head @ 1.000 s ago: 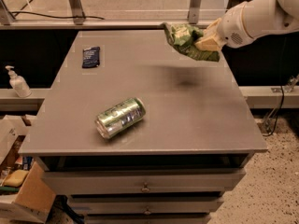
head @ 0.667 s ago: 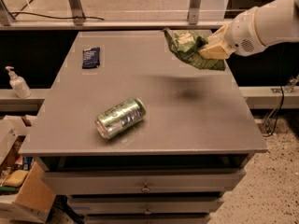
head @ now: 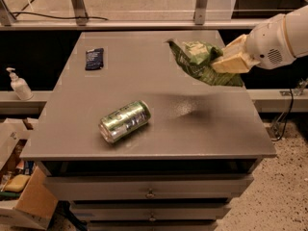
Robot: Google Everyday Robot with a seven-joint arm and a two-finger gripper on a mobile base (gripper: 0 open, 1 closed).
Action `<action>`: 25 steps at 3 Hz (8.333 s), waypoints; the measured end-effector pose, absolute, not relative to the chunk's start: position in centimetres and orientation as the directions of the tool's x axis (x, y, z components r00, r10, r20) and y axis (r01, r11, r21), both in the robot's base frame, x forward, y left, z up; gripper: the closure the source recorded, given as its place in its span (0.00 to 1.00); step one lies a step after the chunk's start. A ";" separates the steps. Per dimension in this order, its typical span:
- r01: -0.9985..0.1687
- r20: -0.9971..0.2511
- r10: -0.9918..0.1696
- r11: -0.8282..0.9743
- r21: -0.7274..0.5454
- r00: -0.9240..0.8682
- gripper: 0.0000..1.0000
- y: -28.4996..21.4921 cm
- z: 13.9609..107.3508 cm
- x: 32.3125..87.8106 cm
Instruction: Move green jalapeno chip bag near green can
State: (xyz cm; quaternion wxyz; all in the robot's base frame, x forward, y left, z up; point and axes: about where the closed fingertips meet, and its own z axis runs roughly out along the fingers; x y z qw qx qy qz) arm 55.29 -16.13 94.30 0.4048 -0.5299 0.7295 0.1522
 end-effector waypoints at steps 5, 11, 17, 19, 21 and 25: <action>-0.893 -0.758 -0.608 0.442 -0.080 -0.234 1.00 -12.0 90.7 53.2; -0.887 -0.665 -0.683 0.457 -0.067 -0.302 0.38 -8.2 84.8 54.2; -0.896 -0.736 -0.608 0.444 -0.003 -0.298 0.00 -7.8 87.4 50.7; -0.897 -0.779 -0.550 0.440 0.037 -0.302 0.00 -8.3 89.5 49.1; -0.901 -0.799 -0.543 0.434 -0.002 -0.260 0.00 -9.8 89.7 50.4; -0.811 -0.871 -0.425 0.583 -0.057 -0.244 0.00 -18.9 92.5 54.0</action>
Offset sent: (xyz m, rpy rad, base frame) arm 0.0058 0.0010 -0.0032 0.0511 0.0273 -0.0453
